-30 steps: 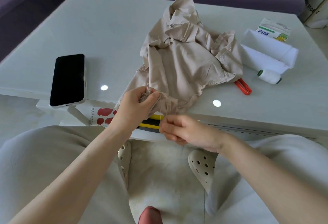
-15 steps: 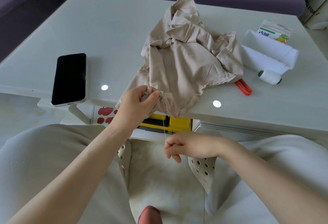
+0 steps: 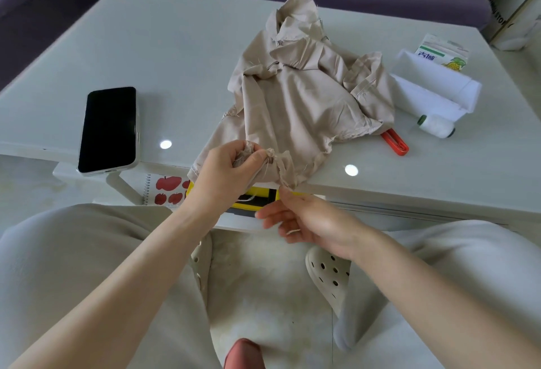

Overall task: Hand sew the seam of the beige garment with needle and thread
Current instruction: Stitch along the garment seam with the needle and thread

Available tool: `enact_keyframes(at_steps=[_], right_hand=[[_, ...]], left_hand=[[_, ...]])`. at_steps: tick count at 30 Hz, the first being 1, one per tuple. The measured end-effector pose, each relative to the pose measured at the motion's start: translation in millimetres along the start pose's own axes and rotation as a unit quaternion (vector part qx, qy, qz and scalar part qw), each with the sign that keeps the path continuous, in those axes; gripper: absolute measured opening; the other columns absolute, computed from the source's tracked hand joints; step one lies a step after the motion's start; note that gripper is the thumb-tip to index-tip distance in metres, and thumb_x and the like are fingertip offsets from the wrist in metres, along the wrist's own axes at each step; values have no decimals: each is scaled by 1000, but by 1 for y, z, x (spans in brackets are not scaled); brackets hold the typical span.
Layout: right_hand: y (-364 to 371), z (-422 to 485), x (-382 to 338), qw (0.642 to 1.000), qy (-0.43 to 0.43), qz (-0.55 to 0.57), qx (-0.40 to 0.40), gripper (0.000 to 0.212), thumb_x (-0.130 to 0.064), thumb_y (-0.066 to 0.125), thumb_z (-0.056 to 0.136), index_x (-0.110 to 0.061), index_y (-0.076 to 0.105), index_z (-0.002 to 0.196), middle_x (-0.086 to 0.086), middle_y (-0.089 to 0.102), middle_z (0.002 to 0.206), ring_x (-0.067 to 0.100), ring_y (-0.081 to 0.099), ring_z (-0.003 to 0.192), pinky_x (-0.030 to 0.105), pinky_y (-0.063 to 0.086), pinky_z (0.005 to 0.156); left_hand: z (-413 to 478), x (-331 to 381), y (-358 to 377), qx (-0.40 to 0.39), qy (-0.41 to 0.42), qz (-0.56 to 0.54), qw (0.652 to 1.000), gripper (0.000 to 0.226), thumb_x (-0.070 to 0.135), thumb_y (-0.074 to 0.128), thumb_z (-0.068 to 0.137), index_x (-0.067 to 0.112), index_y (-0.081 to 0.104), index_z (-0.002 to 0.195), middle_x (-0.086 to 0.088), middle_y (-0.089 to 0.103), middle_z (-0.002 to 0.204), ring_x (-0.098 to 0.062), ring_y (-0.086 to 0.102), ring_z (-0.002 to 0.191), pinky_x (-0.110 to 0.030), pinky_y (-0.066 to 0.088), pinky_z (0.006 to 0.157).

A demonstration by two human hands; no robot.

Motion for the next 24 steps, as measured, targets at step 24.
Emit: enact_keyframes(at_steps=[24], right_hand=[[-24,-23,14,859,10,475,190,29,-3,34,99,-8,49,75,-2,34,37,12,38,48,27,46,66]], left_hand=[[-5,0,-15,33,25,51,998,20,22,56,93,16,64,77,-11,59,68,-22,50,60,-31,41,57]])
Point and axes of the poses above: each hand's wrist, its own z-axis towards the middle knuckle, its own y-axis out of the palm, x = y × z, the point moved 9 cm from there along z, towards the middle knuckle
